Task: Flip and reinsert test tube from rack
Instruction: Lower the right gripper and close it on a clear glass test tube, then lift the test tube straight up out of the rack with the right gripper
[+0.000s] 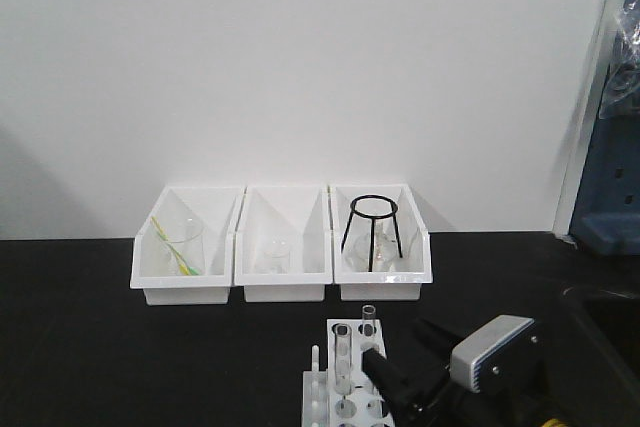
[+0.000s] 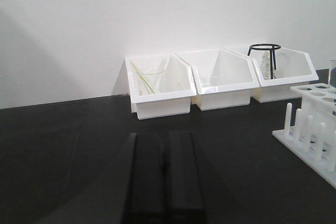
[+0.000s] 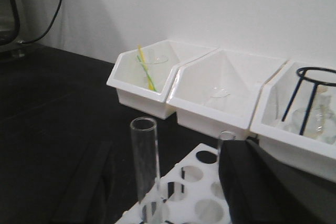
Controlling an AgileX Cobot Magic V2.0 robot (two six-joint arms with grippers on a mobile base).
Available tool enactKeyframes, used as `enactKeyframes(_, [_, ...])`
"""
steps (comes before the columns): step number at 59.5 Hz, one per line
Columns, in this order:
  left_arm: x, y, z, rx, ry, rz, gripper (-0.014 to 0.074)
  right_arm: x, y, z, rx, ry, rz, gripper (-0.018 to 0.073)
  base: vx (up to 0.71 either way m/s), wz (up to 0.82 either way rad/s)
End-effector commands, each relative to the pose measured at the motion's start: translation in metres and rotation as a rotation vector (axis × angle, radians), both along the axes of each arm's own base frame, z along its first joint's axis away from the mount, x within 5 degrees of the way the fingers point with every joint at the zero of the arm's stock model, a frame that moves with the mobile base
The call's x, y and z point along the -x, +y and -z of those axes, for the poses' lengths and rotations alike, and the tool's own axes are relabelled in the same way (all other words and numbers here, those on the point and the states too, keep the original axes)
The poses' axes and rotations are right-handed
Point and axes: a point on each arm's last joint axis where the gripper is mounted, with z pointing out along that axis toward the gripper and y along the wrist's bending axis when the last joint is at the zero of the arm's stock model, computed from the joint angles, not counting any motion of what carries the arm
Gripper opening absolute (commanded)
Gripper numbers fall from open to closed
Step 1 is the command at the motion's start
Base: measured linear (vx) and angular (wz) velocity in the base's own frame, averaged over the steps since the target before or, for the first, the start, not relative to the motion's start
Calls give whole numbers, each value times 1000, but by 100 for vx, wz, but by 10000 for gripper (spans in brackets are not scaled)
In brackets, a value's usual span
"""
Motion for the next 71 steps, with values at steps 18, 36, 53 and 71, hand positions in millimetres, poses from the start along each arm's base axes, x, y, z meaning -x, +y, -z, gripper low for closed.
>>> enactKeyframes(18, [1, 0, -10, 12, -94, 0, -6, -44, 34, -1, -64, -125, -92, 477, 0, 0])
enactKeyframes(36, [1, 0, -10, 12, -94, 0, -6, -65, 44, 7, -94, -107, -100, 439, 0, 0])
enactKeyframes(53, [1, 0, -10, 12, -94, 0, -6, -64, 45, 7, -96, -100, -116, 42, 0, 0])
enactKeyframes(71, [1, 0, -10, 12, -94, 0, -6, -58, 42, -22, -144, -122, -108, -14, 0, 0])
